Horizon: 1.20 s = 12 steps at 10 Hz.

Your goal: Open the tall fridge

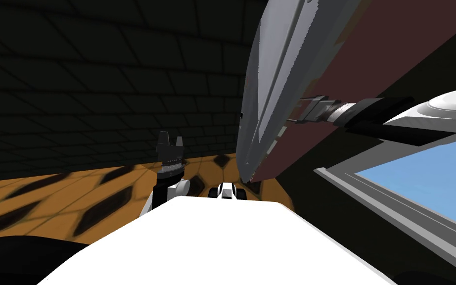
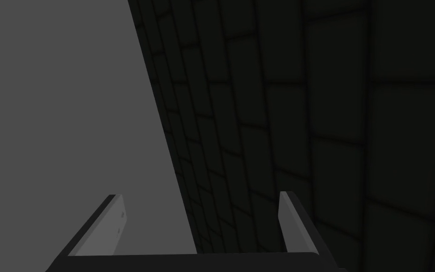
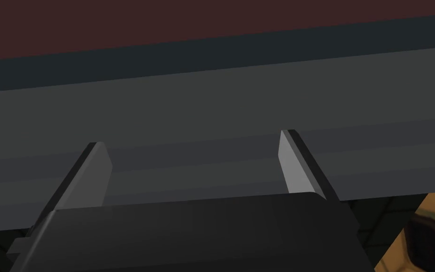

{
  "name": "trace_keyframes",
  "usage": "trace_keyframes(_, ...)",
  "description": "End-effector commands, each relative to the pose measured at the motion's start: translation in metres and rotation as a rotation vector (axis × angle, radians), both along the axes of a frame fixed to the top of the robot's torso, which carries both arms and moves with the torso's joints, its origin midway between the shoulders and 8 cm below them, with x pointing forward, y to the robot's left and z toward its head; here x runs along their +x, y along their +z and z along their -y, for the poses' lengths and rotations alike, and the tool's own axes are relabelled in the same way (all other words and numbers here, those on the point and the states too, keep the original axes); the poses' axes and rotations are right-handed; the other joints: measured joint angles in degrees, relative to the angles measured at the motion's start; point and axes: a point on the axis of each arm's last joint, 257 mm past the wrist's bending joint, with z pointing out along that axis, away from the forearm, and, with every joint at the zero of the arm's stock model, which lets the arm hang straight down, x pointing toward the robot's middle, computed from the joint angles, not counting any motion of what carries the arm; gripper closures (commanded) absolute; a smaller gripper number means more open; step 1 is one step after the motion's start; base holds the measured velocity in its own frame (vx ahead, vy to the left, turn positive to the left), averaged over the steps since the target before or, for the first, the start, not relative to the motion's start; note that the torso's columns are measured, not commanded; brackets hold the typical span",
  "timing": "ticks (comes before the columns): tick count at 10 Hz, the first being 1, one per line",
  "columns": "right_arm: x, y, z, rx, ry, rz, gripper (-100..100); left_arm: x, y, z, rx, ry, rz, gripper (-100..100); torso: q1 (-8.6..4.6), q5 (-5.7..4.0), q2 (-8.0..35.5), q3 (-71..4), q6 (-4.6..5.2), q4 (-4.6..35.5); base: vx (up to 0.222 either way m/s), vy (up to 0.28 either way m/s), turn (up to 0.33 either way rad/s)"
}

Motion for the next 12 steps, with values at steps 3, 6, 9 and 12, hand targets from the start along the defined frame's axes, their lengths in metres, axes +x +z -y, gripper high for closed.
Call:
trace_keyframes(3, 0.007, 0.017, -0.018, -0.031, 0.025, 0.034, -100, 0.000, 0.000, 0.000, 0.000, 0.000, 0.000, 0, -0.32, -0.15, -0.09, -0.05, 0.10, -0.04, -0.001, 0.041, -0.026)
trace_keyframes(6, 0.008, 0.009, -0.015, -0.025, 0.028, 0.007, 100, 0.000, 0.000, 0.000, 0.000, 0.000, 0.000, 0, -0.50, -0.37, 0.08, 0.13, 0.29, -0.14, 0.012, 0.011, -0.029)
trace_keyframes(9, 0.010, -0.001, -0.008, -0.028, 0.016, -0.014, 100, 0.000, 0.000, 0.000, 0.000, 0.000, 0.000, 0, 0.00, -0.22, 0.00, 0.08, 0.26, -0.18, 0.034, 0.114, -0.086)
trace_keyframes(12, 0.013, 0.001, 0.014, -0.029, -0.028, -0.010, 100, 0.000, 0.000, 0.000, 0.000, 0.000, 0.000, 0, -0.06, -0.19, -0.08, 0.01, 0.09, -0.25, 0.043, 0.274, -0.076)
